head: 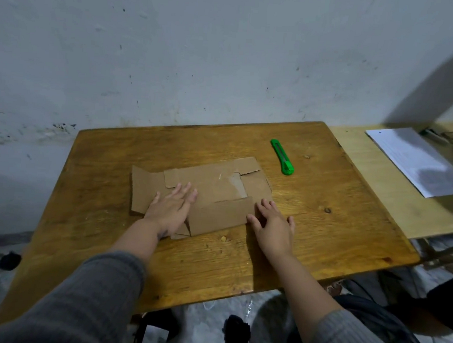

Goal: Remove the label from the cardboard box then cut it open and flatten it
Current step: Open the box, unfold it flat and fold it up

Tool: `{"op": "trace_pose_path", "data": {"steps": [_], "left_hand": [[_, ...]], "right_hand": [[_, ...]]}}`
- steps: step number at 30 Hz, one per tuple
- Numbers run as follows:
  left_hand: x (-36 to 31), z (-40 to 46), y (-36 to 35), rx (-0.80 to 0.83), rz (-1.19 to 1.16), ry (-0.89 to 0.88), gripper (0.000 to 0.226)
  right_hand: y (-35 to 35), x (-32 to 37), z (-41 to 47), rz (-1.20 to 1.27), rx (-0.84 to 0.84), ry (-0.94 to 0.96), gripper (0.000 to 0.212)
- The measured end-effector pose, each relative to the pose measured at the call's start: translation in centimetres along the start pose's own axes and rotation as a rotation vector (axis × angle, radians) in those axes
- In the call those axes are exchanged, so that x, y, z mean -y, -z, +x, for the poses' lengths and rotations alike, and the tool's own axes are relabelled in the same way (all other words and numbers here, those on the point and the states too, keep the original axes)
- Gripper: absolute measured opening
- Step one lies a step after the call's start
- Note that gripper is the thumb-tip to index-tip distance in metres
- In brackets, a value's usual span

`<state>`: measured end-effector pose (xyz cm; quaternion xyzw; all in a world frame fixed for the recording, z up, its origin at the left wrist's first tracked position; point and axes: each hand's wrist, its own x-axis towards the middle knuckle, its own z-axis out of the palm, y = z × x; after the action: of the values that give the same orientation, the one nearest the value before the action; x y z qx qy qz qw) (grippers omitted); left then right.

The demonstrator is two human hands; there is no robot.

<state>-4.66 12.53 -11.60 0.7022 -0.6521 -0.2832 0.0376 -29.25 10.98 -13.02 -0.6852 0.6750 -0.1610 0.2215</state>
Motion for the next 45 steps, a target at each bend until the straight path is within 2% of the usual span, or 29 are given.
{"op": "trace_pose_path", "data": {"steps": [3, 7, 11, 17, 21, 25, 27, 32, 36, 41, 45], "left_hand": [[-0.2, -0.2, -0.1, 0.027, 0.1, -0.01, 0.084], [0.2, -0.3, -1.3, -0.022, 0.251, -0.03, 0.084], [0.3, 0.0, -1.9, -0.044, 0.274, -0.036, 0.093], [0.6, 0.3, -2.3, -0.074, 0.279, -0.04, 0.089], [0.7, 0.3, -2.2, -0.066, 0.262, -0.048, 0.085], [0.7, 0.3, -2.3, -0.081, 0.253, -0.051, 0.081], [0.8, 0.3, -2.4, -0.088, 0.254, -0.05, 0.081], [0.6, 0.1, -2.2, -0.086, 0.259, -0.042, 0.075], [0.5, 0.0, -2.2, -0.08, 0.257, -0.04, 0.076], [0.6, 0.2, -2.2, -0.093, 0.251, -0.036, 0.075], [0.7, 0.2, -2.4, -0.111, 0.252, -0.037, 0.075]], "right_hand": [[-0.4, 0.7, 0.3, -0.022, -0.026, -0.056, 0.045], [0.1, 0.7, 1.4, 0.011, -0.038, -0.055, 0.054], [1.7, 0.4, 4.4, 0.212, -0.107, -0.216, 0.05], [4.1, 0.4, 8.2, 0.395, 0.203, -0.391, 0.039], [4.5, 0.3, 8.7, 0.545, 0.208, -0.457, 0.031], [5.7, 0.4, 7.9, 0.815, 0.332, -0.428, 0.031], [5.8, 0.8, 7.4, 0.868, 0.395, -0.364, 0.03], [4.9, 2.7, 6.2, 0.731, 0.429, -0.178, 0.03], [2.9, 3.9, 5.3, 0.531, 0.27, -0.076, 0.034], [0.9, 4.4, 4.5, 0.22, 0.147, 0.172, 0.036], [0.0, 3.9, 4.9, -0.015, 0.238, 0.357, 0.034]]}}
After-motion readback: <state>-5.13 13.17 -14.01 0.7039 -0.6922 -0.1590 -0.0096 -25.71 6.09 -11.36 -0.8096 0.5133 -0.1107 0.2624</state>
